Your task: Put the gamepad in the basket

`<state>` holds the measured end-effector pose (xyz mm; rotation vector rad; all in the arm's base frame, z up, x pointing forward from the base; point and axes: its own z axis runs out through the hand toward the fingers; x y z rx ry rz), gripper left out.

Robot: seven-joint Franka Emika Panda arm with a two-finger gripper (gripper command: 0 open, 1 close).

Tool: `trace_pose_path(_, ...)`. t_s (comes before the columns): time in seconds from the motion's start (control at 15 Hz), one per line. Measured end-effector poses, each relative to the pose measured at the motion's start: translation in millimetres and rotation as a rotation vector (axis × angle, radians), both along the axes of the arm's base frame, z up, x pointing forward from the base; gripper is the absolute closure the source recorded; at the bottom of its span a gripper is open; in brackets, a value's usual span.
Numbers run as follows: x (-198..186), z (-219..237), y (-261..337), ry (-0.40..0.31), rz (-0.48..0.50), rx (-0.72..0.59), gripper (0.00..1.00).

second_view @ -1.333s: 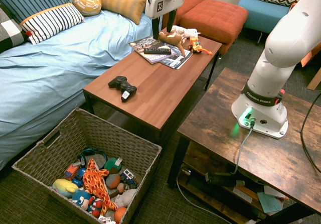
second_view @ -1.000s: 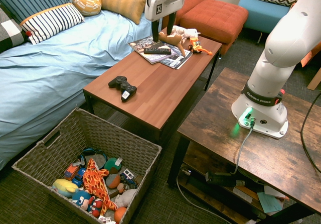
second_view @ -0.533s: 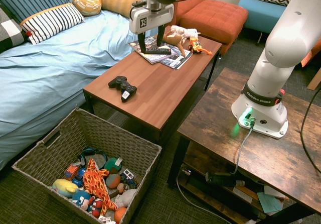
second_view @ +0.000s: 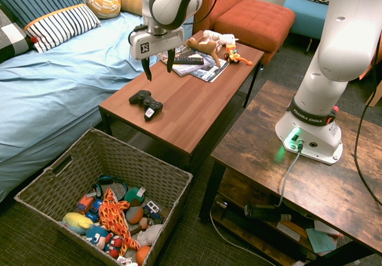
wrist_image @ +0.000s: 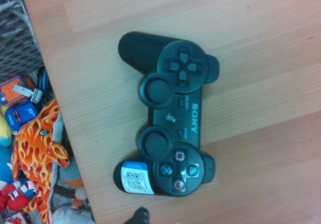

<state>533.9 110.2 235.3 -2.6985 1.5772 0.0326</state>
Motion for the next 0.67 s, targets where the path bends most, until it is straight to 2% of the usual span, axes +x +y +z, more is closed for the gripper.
trace_pose_path(0.67,41,-90,12,0.032,-0.119,-0.041,0.0)
